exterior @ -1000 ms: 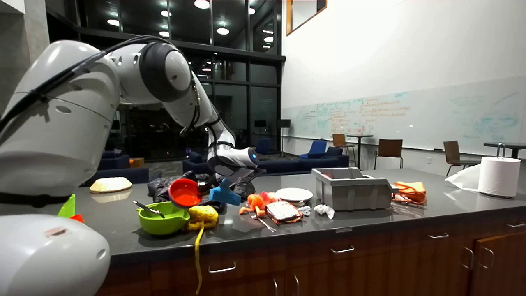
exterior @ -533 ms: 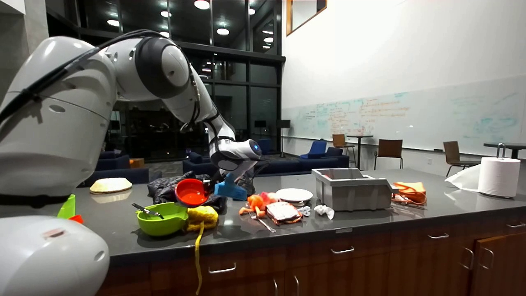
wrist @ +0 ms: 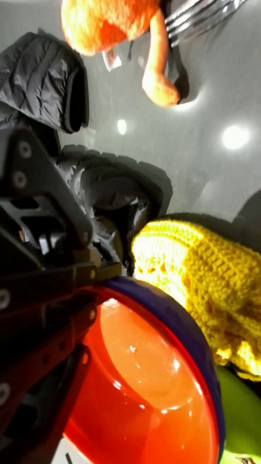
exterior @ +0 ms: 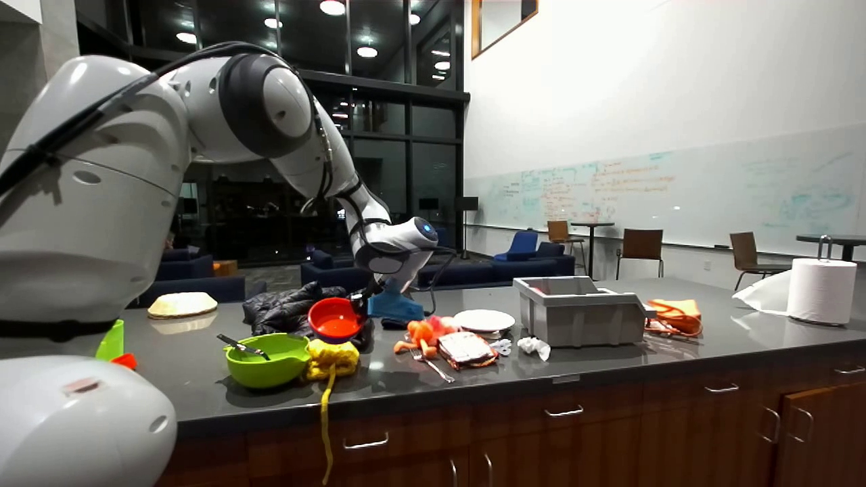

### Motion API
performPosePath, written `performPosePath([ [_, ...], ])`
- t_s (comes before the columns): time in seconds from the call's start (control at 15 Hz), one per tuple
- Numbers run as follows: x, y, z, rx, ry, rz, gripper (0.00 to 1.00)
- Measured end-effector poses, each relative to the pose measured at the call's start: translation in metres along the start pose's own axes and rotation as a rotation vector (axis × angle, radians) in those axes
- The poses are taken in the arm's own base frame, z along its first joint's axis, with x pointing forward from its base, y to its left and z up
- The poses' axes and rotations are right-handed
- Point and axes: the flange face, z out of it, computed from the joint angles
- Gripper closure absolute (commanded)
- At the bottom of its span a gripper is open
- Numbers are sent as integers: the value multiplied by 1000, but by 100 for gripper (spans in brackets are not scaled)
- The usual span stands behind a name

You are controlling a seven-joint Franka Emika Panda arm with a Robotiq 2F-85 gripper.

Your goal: Pour the contents of the orange bowl into the green bowl

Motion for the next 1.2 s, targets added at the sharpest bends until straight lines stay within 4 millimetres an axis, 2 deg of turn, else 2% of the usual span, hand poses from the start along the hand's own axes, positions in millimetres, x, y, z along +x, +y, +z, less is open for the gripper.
performPosePath([
  [0.4,-16,34,-35,-125,-37,55,98],
  [0.67,-34,60,-52,-195,-72,121,98],
  [0.93,-54,79,-55,-218,-120,183,98],
  [1.2,-72,89,-45,-226,-194,232,98],
])
